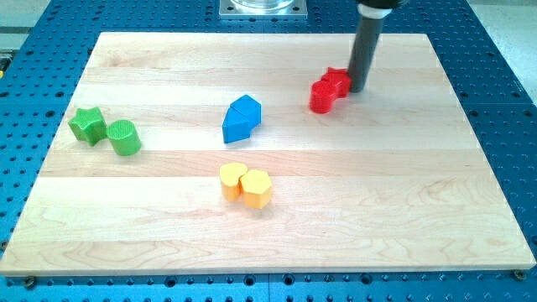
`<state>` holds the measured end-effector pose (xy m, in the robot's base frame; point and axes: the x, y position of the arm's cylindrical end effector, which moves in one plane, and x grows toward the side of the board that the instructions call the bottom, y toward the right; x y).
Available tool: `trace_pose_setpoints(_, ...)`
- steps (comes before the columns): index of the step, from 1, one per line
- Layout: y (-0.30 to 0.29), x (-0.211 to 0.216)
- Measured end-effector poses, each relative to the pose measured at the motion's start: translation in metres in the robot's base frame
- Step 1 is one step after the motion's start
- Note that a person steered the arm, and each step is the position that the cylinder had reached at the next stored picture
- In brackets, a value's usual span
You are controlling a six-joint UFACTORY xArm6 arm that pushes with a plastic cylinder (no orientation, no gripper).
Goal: Move the red circle to the top left side of the board
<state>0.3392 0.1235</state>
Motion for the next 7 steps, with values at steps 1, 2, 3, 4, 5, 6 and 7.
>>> trace_pose_setpoints(1,0.002,0.016)
trace_pose_setpoints(2,-0.028,0.053)
trace_pose_setpoints(3,-0.088,0.053)
trace_pose_setpoints(4,-0.135,0.001)
trace_pose_setpoints(5,-0.183,-0.053)
trace_pose_setpoints(6,-0.136,-0.048)
trace_pose_setpoints(7,-0.135,-0.061)
